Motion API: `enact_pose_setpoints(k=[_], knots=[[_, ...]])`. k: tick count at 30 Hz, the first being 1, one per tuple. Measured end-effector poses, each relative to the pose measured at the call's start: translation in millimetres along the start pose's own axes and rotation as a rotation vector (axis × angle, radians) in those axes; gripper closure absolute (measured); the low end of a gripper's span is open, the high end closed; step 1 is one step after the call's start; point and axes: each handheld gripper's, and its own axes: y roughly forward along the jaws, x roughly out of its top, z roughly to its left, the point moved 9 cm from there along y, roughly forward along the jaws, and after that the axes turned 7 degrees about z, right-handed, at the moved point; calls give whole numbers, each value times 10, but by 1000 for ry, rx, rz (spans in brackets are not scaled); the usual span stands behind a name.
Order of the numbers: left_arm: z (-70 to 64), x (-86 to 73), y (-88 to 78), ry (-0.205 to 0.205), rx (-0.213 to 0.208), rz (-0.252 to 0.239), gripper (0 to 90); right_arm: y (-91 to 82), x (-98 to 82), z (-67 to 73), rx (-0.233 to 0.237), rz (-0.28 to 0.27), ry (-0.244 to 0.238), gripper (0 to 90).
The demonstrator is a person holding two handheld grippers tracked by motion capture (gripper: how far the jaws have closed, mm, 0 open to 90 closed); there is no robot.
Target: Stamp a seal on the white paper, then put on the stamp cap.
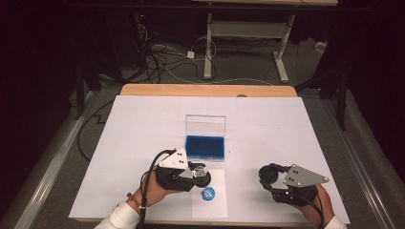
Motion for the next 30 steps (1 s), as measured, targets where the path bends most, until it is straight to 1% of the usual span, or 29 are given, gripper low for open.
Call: enact_pose_setpoints(k=[2, 3, 5, 7, 12, 18, 22, 25, 27, 30], knots=[[16, 0, -19, -1, 9, -2, 540, 6, 5, 6, 1, -2, 1, 384], [21, 5, -31, -8, 5, -10, 540, 10, 7, 7, 2, -2, 0, 384], [36, 9, -44, -10, 8, -16, 540, 22, 8, 6, 3, -1, 2, 384], [51, 13, -60, -13, 2, -24, 541, 28, 12, -3, 1, -1, 1, 384], [100, 23, -119, -19, 12, -41, 541, 42, -4, -16, -1, 7, 4, 384], [101, 55, -206, -8, 21, -52, 541, 46, -34, -7, 3, 14, 6, 384], [115, 83, -271, -9, 32, -73, 541, 34, -16, -1, 2, 5, 6, 384], [137, 98, -308, -10, 45, -85, 541, 36, -36, 2, 2, 11, 4, 384], [138, 93, -314, -2, 60, -77, 541, 34, -44, -14, 2, 10, 11, 384], [138, 99, -351, 2, 65, -82, 541, 43, -46, -38, 4, 6, 26, 384]])
